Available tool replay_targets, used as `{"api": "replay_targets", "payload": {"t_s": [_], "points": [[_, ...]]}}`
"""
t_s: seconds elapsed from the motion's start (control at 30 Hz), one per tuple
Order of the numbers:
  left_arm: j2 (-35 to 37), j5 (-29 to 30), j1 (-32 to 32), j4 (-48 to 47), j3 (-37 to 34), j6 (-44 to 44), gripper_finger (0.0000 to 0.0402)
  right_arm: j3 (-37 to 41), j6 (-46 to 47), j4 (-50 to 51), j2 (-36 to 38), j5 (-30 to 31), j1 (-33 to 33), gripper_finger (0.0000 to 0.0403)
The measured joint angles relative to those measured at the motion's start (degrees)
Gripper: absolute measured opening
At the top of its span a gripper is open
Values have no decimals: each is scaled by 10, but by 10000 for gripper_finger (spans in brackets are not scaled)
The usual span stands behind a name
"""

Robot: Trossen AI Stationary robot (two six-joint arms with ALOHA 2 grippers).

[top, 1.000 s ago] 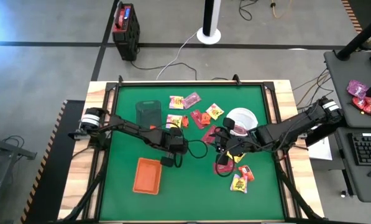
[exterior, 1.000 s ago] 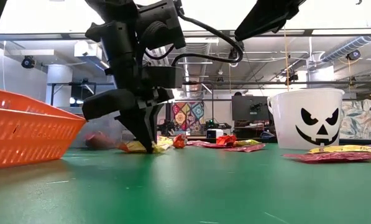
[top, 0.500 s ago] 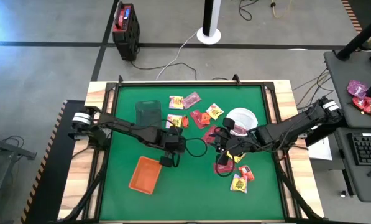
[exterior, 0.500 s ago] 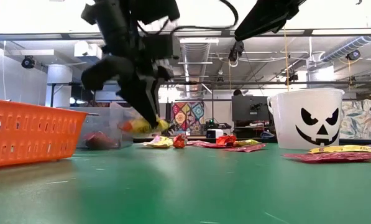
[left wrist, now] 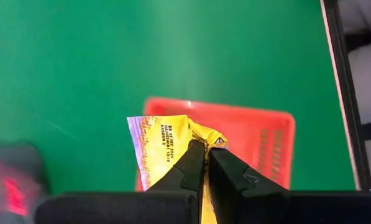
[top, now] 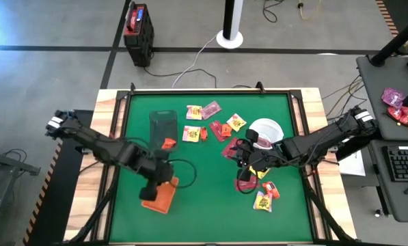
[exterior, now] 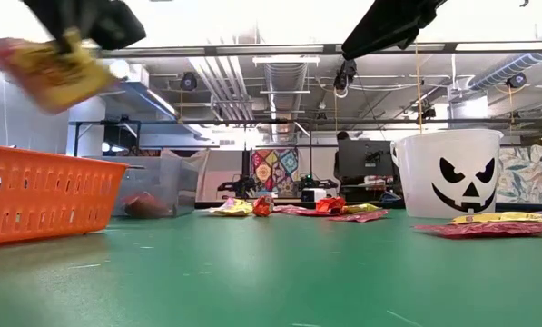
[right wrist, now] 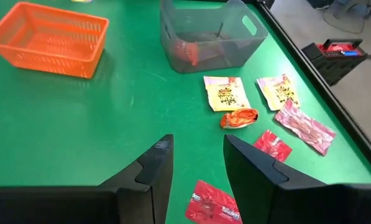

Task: Sort candy by brand, put in halloween buckets
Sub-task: Put the yellow candy into the orange bin, then put the orange chocolate into the black bin

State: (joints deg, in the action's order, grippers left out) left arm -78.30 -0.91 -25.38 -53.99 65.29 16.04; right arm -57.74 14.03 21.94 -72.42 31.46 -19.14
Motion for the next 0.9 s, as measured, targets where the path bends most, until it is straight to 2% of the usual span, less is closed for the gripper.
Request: {"api": "replay_targets", "payload": {"t_s": [0.23, 0.4, 0.67, 0.77, 0.9], "points": [[-20, 1, -42, 93, -73, 38, 0, 0, 28, 0, 0, -2, 0, 144], [-51, 3, -42, 93, -82, 94, 5, 0, 41, 0, 0, -4, 0, 156], [-66, 5, -42, 95, -82, 99, 52, 0, 46, 0, 0, -4, 0, 169], [-56, 11, -42, 94, -82, 73, 69, 0, 57, 0, 0, -4, 1, 169], [-14, 82, -42, 94, -82, 34, 75, -22, 75, 3, 0, -2, 21, 167]]}}
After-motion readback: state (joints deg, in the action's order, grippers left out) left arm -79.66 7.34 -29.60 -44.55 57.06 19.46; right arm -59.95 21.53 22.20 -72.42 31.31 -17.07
